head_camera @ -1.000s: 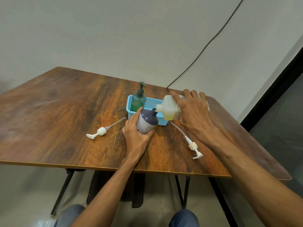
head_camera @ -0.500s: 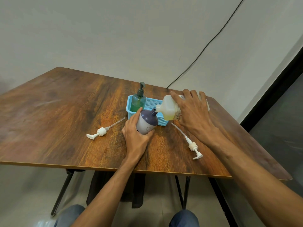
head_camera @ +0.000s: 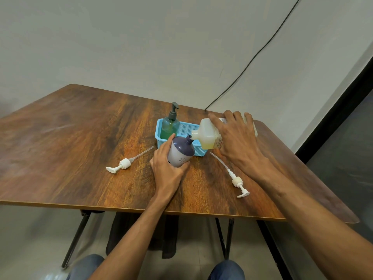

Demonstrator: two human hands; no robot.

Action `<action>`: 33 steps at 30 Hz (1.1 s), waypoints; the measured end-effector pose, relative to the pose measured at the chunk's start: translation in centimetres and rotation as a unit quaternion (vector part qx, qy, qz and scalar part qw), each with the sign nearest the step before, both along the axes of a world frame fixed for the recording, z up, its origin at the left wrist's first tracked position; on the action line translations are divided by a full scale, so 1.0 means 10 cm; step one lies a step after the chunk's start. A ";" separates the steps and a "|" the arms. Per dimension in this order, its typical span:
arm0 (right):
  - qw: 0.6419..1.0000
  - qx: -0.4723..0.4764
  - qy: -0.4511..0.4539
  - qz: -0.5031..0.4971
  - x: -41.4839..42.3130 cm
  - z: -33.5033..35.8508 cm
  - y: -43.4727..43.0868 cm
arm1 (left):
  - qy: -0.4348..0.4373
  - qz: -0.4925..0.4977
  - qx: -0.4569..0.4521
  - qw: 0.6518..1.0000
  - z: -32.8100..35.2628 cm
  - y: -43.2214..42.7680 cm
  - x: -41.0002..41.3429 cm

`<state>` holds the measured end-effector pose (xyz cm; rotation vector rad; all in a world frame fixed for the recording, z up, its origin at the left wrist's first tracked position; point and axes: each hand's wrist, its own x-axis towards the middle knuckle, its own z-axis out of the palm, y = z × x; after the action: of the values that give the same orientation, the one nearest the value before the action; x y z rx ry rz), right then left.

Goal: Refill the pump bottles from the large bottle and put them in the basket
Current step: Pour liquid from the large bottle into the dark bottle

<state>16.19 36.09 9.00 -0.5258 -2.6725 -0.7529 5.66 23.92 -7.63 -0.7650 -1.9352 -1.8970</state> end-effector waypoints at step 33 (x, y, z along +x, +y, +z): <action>0.999 0.044 0.005 0.008 -0.03 0.03 0.01 | -0.007 -0.006 -0.008 1.000 0.00 0.00 0.01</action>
<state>15.87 36.15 9.28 -0.4830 -2.6168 -0.8571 5.74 23.94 -7.63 -0.7703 -1.9600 -1.9017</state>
